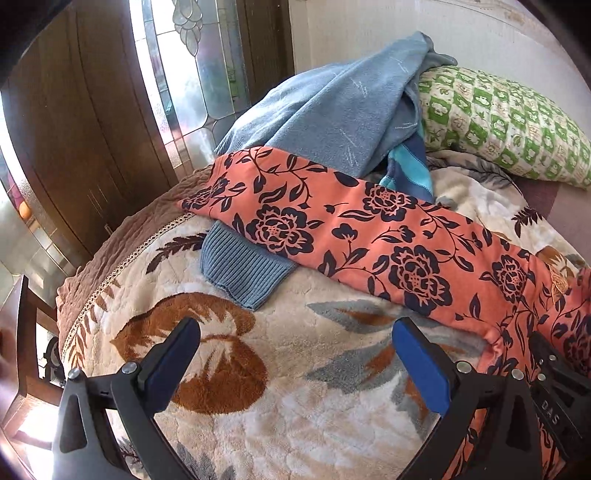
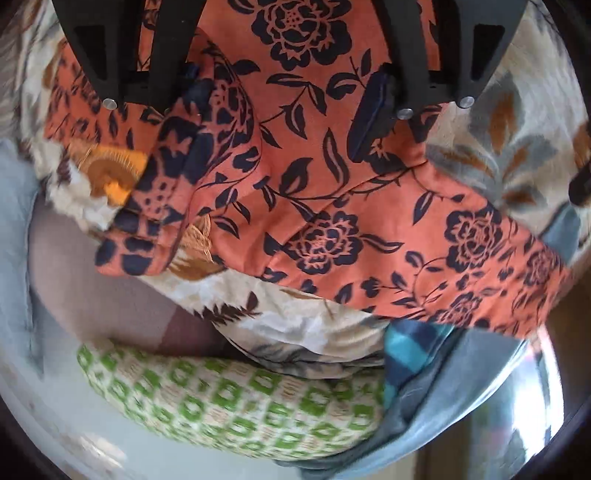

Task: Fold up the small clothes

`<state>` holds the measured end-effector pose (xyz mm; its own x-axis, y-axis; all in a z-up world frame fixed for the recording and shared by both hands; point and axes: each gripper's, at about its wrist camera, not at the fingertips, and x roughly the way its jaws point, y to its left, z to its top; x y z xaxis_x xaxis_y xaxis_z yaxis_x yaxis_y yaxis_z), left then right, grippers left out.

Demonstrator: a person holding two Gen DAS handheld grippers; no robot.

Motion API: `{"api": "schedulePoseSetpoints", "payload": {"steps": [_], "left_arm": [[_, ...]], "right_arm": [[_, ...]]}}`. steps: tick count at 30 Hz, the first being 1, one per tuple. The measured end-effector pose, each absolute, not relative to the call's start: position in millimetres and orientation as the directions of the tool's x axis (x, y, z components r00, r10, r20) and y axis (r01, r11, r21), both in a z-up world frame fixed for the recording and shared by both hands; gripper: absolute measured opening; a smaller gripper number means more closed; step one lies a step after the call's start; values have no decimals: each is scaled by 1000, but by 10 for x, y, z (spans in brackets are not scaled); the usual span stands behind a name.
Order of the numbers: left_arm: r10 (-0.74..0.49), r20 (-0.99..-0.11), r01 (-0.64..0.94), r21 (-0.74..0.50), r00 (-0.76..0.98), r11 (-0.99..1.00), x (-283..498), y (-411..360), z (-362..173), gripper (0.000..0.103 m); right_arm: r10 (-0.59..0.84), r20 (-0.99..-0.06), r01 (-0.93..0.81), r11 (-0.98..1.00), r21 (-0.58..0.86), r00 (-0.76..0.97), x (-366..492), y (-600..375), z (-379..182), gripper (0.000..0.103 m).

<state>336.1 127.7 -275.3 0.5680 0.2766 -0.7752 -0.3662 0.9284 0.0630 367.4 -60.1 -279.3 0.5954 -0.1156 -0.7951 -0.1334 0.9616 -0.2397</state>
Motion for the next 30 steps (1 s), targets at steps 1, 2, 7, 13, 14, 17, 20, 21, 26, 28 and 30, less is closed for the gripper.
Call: {"api": "schedulePoseSetpoints", "payload": {"steps": [1,2,7,13,14,17,20,21,26,28,30], "left_arm": [[277,-775,-373,58,568,926,3358,1294,-2747,103],[277,-776,-378,54,567,924,3357,1306,-2743,103],[265,-788,-388,36,556,921,3369,1343,-2751,103],[250,-813,-442,-10,526,897,3377,1536,-2782,103],[248,-816,-448,-15,523,894,3373,1568,-2788,103],[244,-824,-465,-26,511,885,3379,1695,-2811,103],[242,-836,-503,-46,493,863,3402,1902,-2848,103],[239,-841,-521,-58,485,852,3407,1988,-2863,103],[222,-861,-613,-124,457,781,3396,2436,-2937,103],[218,-861,-644,-153,459,750,3386,2596,-2948,103],[191,-858,-663,-209,477,719,3378,2726,-2969,103]], "right_arm": [[-51,-783,-155,970,-186,620,3603,-605,-2679,69],[30,-765,-181,977,-115,644,3530,-636,-2556,69],[247,-692,-251,963,98,678,3347,-949,-2149,70],[254,-708,7,939,343,659,3348,-1715,-2302,62],[271,-714,16,930,368,646,3356,-1738,-2384,53],[279,-763,0,939,344,584,3413,-1538,-2649,46],[287,-837,13,944,331,466,3533,-1318,-3053,46],[251,-873,23,958,286,418,3574,-1246,-3194,46],[283,-845,-42,954,297,453,3450,-1248,-3067,46],[295,-819,-55,950,309,491,3296,-1386,-2957,46],[286,-806,-64,953,297,518,3082,-1562,-2881,46]]}}
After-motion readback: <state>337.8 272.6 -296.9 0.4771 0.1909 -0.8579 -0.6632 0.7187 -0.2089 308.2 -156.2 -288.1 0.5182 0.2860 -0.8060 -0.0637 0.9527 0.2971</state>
